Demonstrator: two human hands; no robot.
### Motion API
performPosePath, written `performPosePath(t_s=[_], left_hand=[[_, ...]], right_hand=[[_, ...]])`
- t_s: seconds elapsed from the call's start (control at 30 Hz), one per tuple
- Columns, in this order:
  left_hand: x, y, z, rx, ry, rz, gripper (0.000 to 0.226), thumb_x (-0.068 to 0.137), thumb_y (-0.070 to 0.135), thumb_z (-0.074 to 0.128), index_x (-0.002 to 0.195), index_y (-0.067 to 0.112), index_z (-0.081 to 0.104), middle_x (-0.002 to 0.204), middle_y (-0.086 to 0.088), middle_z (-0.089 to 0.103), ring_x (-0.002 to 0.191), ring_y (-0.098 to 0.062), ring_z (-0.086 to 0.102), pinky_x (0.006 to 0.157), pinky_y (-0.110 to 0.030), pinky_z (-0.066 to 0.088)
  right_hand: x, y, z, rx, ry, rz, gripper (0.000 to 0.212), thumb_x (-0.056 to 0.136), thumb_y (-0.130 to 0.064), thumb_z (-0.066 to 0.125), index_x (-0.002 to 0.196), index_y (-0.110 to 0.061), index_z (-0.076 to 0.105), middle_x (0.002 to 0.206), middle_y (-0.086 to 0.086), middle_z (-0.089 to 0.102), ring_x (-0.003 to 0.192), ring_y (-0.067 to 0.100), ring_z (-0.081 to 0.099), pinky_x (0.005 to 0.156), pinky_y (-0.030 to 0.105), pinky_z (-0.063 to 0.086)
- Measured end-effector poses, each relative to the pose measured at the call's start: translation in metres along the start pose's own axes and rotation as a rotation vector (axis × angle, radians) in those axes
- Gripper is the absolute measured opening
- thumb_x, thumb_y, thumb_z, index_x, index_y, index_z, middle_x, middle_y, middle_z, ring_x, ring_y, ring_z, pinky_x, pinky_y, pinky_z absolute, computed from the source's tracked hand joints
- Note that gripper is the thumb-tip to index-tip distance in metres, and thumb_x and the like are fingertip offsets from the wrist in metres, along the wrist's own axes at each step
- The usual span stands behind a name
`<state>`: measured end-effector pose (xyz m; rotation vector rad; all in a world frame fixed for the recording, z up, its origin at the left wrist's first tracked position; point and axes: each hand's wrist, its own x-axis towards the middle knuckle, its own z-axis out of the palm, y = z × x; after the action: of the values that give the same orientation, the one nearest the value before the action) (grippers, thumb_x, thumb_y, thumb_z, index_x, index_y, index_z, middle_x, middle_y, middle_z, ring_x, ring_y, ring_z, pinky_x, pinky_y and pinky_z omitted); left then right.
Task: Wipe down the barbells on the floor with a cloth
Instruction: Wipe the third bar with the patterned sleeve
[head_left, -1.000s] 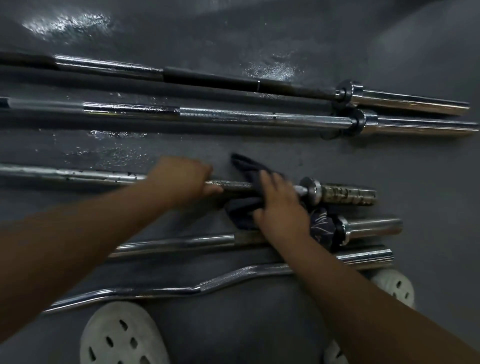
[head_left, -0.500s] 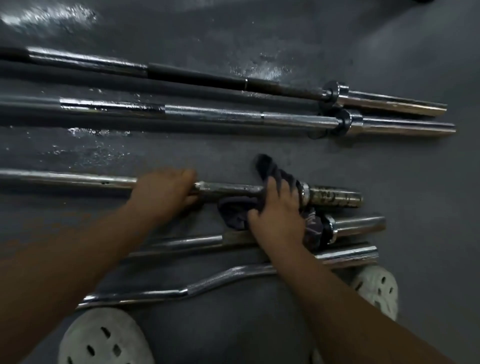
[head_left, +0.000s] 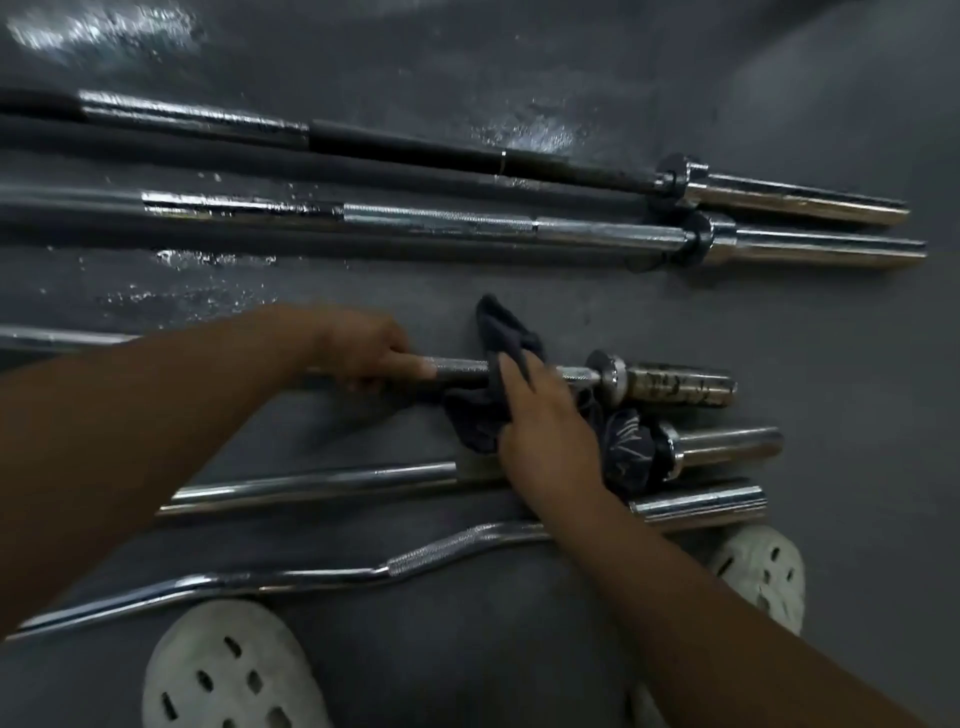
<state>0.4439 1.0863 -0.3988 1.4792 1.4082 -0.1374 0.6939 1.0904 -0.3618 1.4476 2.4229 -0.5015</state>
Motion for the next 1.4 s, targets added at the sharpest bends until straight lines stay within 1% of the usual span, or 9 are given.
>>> performPosePath(t_s=[0.13, 0.23, 0.43, 0.53, 0.67, 0.9, 1.07, 1.23, 1.4], left_hand=[[-0.004, 0.004, 0.026, 0.464, 0.54, -0.014, 0.044, 0.094, 0.066, 0.038, 0.096, 0.025, 0.055, 0.098, -0.003, 0.065, 0.09, -0.029, 0.064, 0.064, -0.031, 0.039], [-0.013, 0.006, 0.065, 0.523, 0.811, 0.073, 0.047, 0.097, 0.057, 0.031, 0.092, 0.018, 0.057, 0.087, -0.009, 0.064, 0.076, -0.034, 0.065, 0.06, -0.037, 0.046], [0.004, 0.003, 0.003, 0.16, 0.335, 0.003, 0.042, 0.099, 0.06, 0.03, 0.091, 0.025, 0.052, 0.109, -0.013, 0.065, 0.089, -0.027, 0.058, 0.074, -0.03, 0.038], [0.005, -0.005, -0.001, 0.36, 0.478, -0.055, 0.049, 0.096, 0.067, 0.03, 0.098, 0.024, 0.053, 0.106, -0.011, 0.066, 0.092, -0.03, 0.062, 0.068, -0.032, 0.038], [-0.011, -0.02, 0.019, 0.554, 0.751, 0.086, 0.06, 0.088, 0.072, 0.031, 0.104, 0.019, 0.054, 0.095, -0.008, 0.066, 0.081, -0.032, 0.066, 0.062, -0.034, 0.046], [0.008, -0.007, -0.022, 0.589, 0.45, -0.117, 0.054, 0.091, 0.07, 0.04, 0.113, 0.022, 0.05, 0.117, -0.011, 0.066, 0.104, -0.032, 0.064, 0.068, -0.032, 0.036], [0.016, -0.013, -0.018, 0.411, 0.311, -0.124, 0.056, 0.089, 0.069, 0.045, 0.112, 0.02, 0.057, 0.116, -0.012, 0.066, 0.104, -0.032, 0.063, 0.073, -0.031, 0.039], [0.01, -0.013, -0.003, 0.213, 0.198, -0.072, 0.074, 0.078, 0.078, 0.037, 0.106, 0.015, 0.063, 0.102, -0.011, 0.07, 0.089, -0.027, 0.064, 0.079, -0.032, 0.05], [-0.008, -0.007, 0.014, 0.305, 0.375, -0.121, 0.058, 0.086, 0.076, 0.038, 0.104, 0.024, 0.056, 0.099, -0.006, 0.069, 0.086, -0.027, 0.064, 0.066, -0.032, 0.045]], right_hand=[[-0.008, 0.034, -0.003, -0.008, 0.2, 0.253, 0.066, 0.085, -0.025, 0.057, 0.148, -0.022, 0.037, 0.149, 0.01, 0.033, 0.129, 0.031, 0.036, 0.094, 0.043, 0.047], [-0.009, 0.003, 0.009, -0.05, 0.123, 0.348, 0.083, 0.084, -0.047, 0.057, 0.153, -0.015, 0.022, 0.145, 0.015, 0.029, 0.125, 0.034, 0.037, 0.091, 0.043, 0.047], [0.018, 0.01, -0.023, 0.019, 0.024, 0.049, 0.058, 0.086, -0.029, 0.06, 0.141, -0.028, 0.042, 0.128, 0.011, 0.042, 0.114, 0.035, 0.05, 0.084, 0.041, 0.048], [0.026, 0.038, -0.031, 0.081, 0.212, 0.149, 0.045, 0.086, -0.025, 0.06, 0.131, -0.027, 0.054, 0.132, 0.013, 0.044, 0.113, 0.038, 0.051, 0.088, 0.042, 0.049], [0.029, 0.015, -0.008, 0.295, 0.226, 0.414, 0.063, 0.092, -0.032, 0.056, 0.15, -0.027, 0.033, 0.149, 0.012, 0.033, 0.121, 0.039, 0.049, 0.093, 0.043, 0.047], [0.044, -0.012, -0.002, 0.216, 0.075, 0.087, 0.087, 0.086, -0.029, 0.063, 0.157, -0.032, 0.013, 0.144, 0.007, 0.038, 0.123, 0.036, 0.042, 0.098, 0.044, 0.043], [0.053, 0.019, -0.008, 0.425, 0.175, 0.412, 0.09, 0.082, -0.032, 0.069, 0.155, -0.031, 0.017, 0.144, 0.012, 0.032, 0.12, 0.037, 0.052, 0.094, 0.039, 0.047], [0.051, -0.005, -0.004, 0.432, -0.011, 0.313, 0.098, 0.08, -0.038, 0.072, 0.156, -0.037, 0.009, 0.149, 0.017, 0.022, 0.119, 0.039, 0.053, 0.097, 0.037, 0.045], [0.051, 0.031, -0.02, 0.371, 0.112, 0.41, 0.092, 0.08, -0.034, 0.072, 0.155, -0.029, 0.019, 0.143, 0.012, 0.031, 0.118, 0.037, 0.053, 0.093, 0.039, 0.046]])
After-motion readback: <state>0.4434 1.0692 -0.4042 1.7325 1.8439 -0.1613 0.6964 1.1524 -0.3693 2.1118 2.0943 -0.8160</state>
